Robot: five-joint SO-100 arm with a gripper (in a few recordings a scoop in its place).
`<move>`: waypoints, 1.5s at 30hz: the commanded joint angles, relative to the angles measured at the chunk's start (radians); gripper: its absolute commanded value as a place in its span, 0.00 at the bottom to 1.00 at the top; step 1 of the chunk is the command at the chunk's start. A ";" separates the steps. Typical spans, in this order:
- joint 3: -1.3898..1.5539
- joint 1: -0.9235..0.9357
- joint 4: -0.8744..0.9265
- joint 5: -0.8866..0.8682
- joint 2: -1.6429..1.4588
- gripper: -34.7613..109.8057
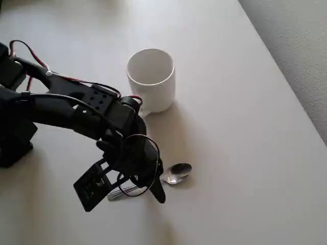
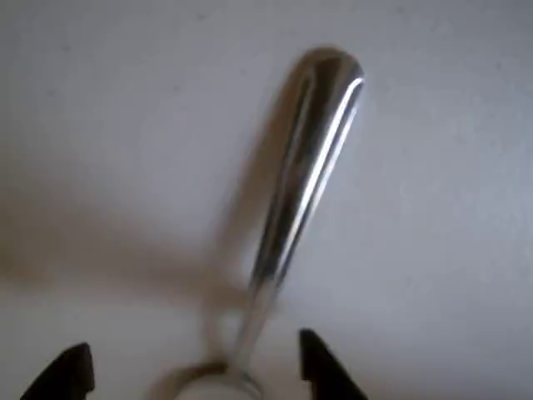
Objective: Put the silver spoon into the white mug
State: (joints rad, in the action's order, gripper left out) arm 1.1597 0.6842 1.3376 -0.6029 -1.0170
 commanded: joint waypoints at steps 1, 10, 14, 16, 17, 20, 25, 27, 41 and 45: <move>-0.071 -0.014 0.011 -0.018 0.002 0.45; -0.115 -0.018 0.018 -0.018 0.071 0.41; -0.164 -0.017 0.043 -0.018 0.109 0.37; -0.250 -0.015 0.103 -0.018 0.163 0.35; -0.321 -0.014 0.150 -0.018 0.204 0.33; -0.724 -0.008 0.393 -0.018 0.439 0.24; -1.029 0.008 0.511 0.017 0.650 0.23; -1.031 0.009 0.509 0.023 0.649 0.23; -1.031 0.046 0.512 0.075 0.472 0.23; -1.028 0.052 0.512 0.092 0.407 0.23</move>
State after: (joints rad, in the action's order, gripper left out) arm 0.1687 0.7164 1.8362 -0.5277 -0.4541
